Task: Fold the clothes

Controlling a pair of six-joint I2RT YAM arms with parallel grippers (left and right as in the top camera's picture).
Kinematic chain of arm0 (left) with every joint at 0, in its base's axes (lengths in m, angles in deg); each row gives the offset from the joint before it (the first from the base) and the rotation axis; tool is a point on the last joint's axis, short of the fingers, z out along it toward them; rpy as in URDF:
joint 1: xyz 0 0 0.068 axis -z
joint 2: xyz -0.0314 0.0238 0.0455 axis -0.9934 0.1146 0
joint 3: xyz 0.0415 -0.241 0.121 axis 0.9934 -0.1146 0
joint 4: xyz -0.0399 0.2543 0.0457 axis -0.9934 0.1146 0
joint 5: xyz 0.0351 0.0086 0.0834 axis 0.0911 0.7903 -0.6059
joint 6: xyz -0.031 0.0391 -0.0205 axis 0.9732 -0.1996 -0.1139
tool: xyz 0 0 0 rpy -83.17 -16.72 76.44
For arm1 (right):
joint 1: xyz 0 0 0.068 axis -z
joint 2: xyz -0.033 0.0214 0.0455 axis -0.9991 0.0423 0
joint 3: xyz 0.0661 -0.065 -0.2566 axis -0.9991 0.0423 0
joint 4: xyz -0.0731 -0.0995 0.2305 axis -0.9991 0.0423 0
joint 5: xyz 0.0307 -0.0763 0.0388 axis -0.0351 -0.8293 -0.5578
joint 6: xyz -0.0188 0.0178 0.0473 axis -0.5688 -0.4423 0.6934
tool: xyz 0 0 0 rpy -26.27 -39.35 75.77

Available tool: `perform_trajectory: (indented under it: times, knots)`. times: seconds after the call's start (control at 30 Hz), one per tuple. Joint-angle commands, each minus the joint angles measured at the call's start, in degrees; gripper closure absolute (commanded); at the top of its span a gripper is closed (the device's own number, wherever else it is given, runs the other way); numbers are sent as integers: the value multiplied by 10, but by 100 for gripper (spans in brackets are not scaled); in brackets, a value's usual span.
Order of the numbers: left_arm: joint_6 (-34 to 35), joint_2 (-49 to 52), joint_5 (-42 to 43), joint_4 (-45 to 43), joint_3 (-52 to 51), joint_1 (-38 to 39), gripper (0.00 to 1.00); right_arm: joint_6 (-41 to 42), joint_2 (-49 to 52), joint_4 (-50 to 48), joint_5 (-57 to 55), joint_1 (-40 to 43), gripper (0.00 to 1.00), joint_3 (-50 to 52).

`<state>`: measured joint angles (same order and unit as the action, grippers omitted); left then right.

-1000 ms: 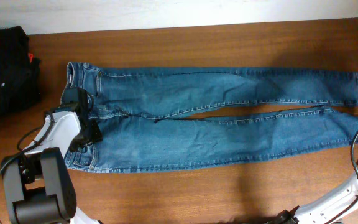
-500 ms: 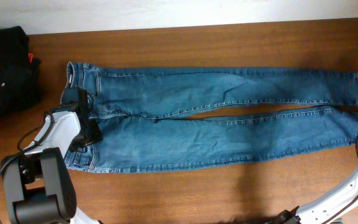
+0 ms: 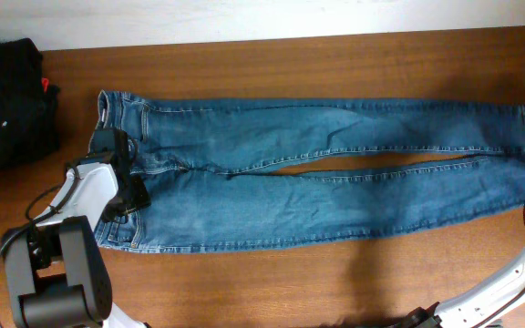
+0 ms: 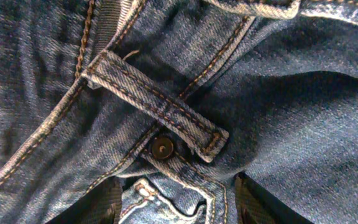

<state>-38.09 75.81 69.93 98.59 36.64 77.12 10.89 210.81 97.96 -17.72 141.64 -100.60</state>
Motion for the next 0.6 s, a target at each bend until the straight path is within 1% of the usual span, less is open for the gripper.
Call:
perform_trajectory:
  times: [0.0, 0.03, 0.07, 0.1, 0.23, 0.37, 0.47, 0.57]
  knots:
    - [2, 8, 5, -6, 6, -3, 42, -12, 2, 14, 18, 0, 96, -77]
    - [2, 8, 5, -6, 6, -3, 42, -12, 2, 20, 17, 0, 89, -94]
    - [2, 8, 5, -6, 6, -3, 42, -12, 2, 26, 17, 0, 78, -108]
    - [2, 8, 5, -6, 6, -3, 42, -12, 2, 28, 15, 0, 72, -114]
    - [2, 8, 5, -6, 6, -3, 42, -12, 2, 35, -17, 0, 55, -108]
    - [2, 8, 5, -7, 6, -3, 42, -12, 2, 35, -28, 0, 50, -93]
    - [2, 8, 5, -8, 6, -3, 42, -12, 2, 36, -22, 0, 49, -92]
    - [2, 8, 5, -10, 6, -3, 42, -12, 2, 45, 12, -1, 49, -93]
